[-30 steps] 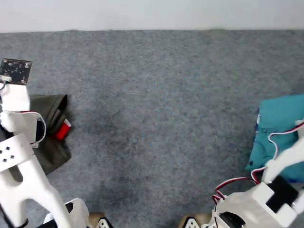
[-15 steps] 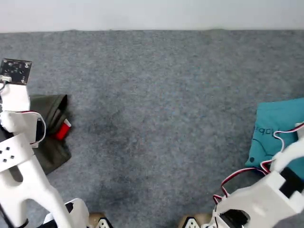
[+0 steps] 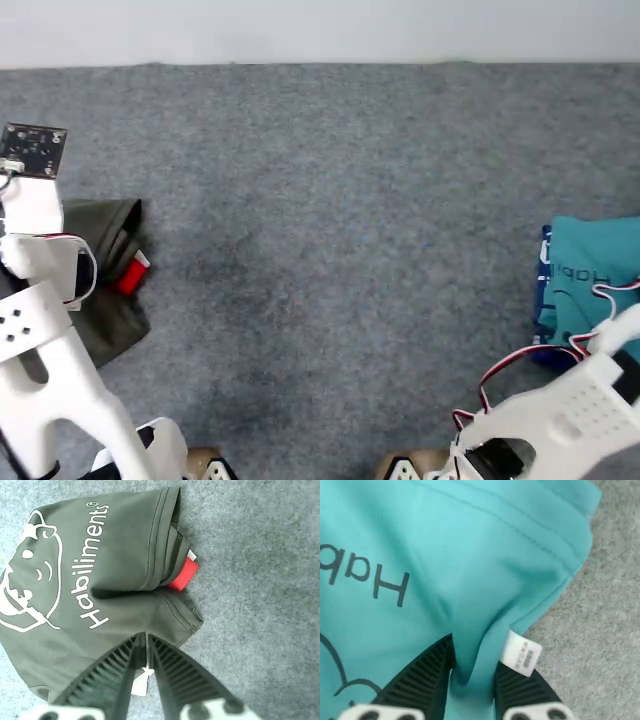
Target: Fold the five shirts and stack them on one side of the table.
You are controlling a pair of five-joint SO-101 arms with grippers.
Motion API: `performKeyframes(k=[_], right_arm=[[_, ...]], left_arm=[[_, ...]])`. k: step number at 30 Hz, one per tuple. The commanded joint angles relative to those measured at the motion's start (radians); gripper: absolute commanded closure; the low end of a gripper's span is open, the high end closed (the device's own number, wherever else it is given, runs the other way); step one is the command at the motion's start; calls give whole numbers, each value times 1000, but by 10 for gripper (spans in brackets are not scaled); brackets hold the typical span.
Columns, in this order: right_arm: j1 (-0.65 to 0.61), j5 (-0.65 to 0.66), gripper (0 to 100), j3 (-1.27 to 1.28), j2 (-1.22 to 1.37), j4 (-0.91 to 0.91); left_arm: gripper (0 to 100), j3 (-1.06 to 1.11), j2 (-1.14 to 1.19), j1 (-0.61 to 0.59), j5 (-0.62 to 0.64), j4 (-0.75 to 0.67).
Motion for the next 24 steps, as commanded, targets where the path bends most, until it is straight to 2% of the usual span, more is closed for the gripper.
performKeyframes(k=[1, 5, 8, 11, 16, 18, 21, 24], right_arm=[[7, 2, 836, -46, -31, 5], [7, -137, 679, -46, -120, 31], [2, -184, 660, -46, -196, 41], [-30, -203, 715, -46, -246, 94], [-159, -207, 998, -31, -248, 278], [-189, -207, 945, -8, -226, 369], [-220, -207, 993, 43, -180, 426], [-200, -207, 989, 75, -128, 424]], left_arm=[[986, 1, -29, 0, -8, 21], [986, 1, -29, 0, -8, 21], [986, 1, -29, 0, -8, 21], [986, 1, -29, 0, -8, 21], [986, 1, -26, 2, -8, 21], [986, 1, -28, 2, -8, 21], [986, 1, -29, 2, -8, 21], [986, 1, -29, 0, -8, 21]])
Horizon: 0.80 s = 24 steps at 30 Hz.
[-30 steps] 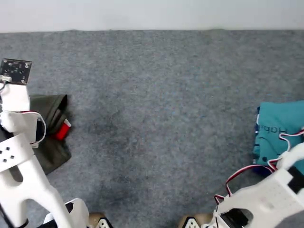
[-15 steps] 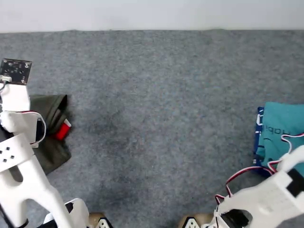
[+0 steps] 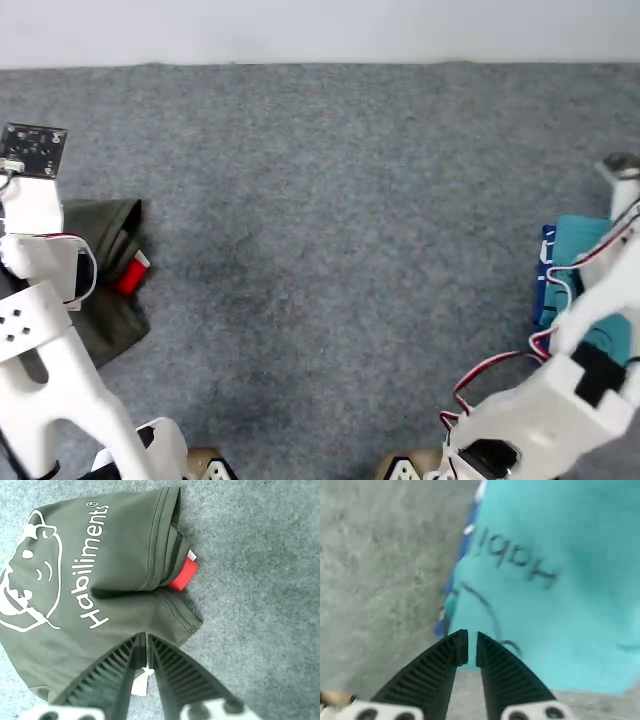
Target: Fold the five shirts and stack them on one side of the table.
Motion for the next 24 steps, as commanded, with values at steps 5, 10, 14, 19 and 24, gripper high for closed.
performKeyframes(k=[5, 10, 14, 19, 24], right_arm=[[45, -8, 990, 35, 120, 25], [42, -6, 990, 68, 173, 91], [28, -8, 990, 6, 116, 140], [21, -11, 989, -130, 22, 136], [7, -12, 989, -175, -50, 156]], left_arm=[[986, 1, -29, 0, -8, 21], [986, 1, -28, 0, -8, 21], [986, 1, -23, 0, -8, 21], [986, 1, -21, 2, -8, 20], [986, 1, -29, 2, -8, 20]])
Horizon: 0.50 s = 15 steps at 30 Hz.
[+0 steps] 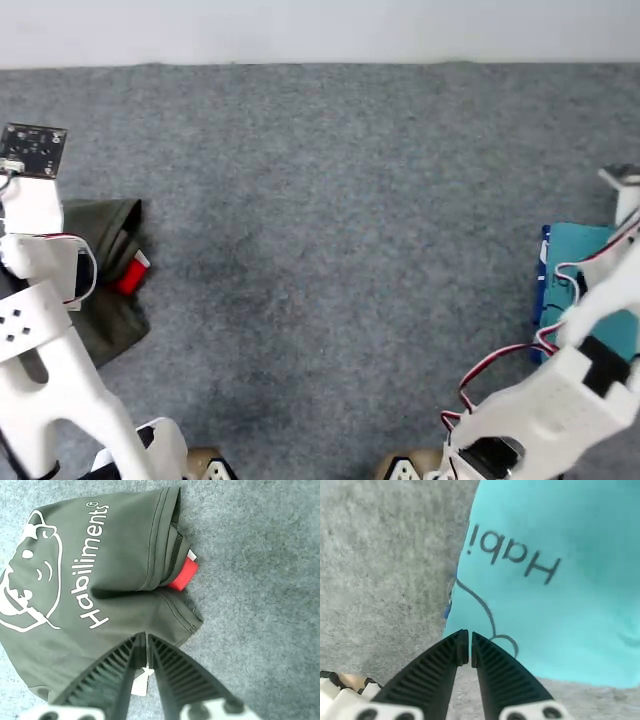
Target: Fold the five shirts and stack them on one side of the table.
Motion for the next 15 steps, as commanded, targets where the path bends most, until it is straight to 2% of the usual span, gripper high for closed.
performKeyframes(k=[1, 7, 15], right_arm=[[-8, -11, 989, -51, -108, 38], [-30, -181, 990, 2, -231, 41], [-177, -322, 990, 333, -501, 41]], left_arm=[[986, 1, -29, 2, -8, 20], [986, 25, -29, 2, -8, 21], [986, 65, -21, 2, -8, 18]])
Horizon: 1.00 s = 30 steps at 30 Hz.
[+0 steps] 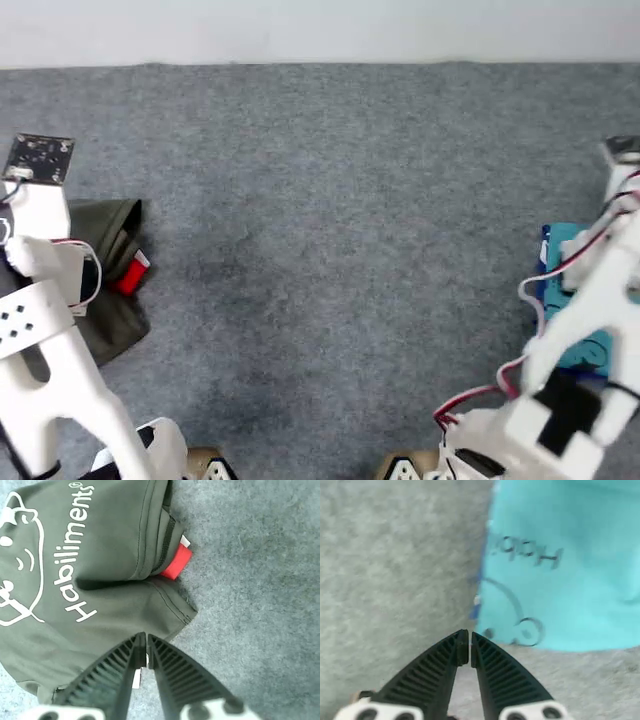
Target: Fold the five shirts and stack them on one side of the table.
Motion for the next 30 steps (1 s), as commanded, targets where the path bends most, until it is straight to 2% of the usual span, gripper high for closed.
performKeyframes(k=[1, 3, 7, 10, 14, 17, 23, 26, 30], right_arm=[[-64, -69, 990, 133, -159, 39], [-99, -83, 990, 221, -211, 38], [-137, -87, 990, 348, -289, 36], [-134, -87, 990, 402, -315, 36], [-134, -86, 990, 446, -337, 39], [-134, -86, 990, 466, -346, 39], [-134, -86, 990, 470, -349, 41], [-134, -86, 990, 470, -349, 41], [-134, -86, 990, 470, -349, 41]], left_arm=[[985, -1, -20, 2, -9, 18], [985, -1, -20, 2, -21, 17], [968, 36, -18, -3, -150, 14], [893, 107, -18, -6, -201, -20], [810, 193, -18, -21, -206, -68], [782, 280, -18, -49, -229, -160], [776, 515, -18, -71, -371, -385], [776, 605, -15, -71, -388, -500], [776, 638, 94, -66, -388, -582]])
